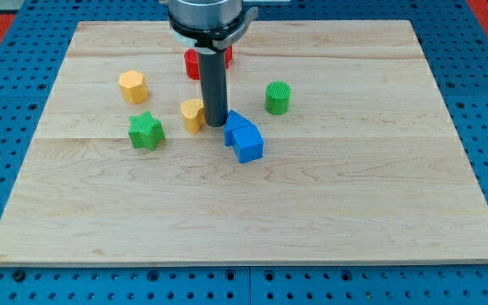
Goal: Push the yellow heart closer to yellow hexagon
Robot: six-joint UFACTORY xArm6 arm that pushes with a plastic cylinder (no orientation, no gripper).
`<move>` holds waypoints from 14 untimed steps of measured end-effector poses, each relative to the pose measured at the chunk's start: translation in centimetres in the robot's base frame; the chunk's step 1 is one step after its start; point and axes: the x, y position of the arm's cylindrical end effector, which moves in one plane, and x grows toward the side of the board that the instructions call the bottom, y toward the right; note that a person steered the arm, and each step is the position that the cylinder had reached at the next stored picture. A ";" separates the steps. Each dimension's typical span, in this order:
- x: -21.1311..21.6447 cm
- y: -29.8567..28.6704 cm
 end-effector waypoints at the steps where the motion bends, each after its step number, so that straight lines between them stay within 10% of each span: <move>1: 0.0 -3.2; 7: 0.3 -10.5; 14: -0.7 -1.7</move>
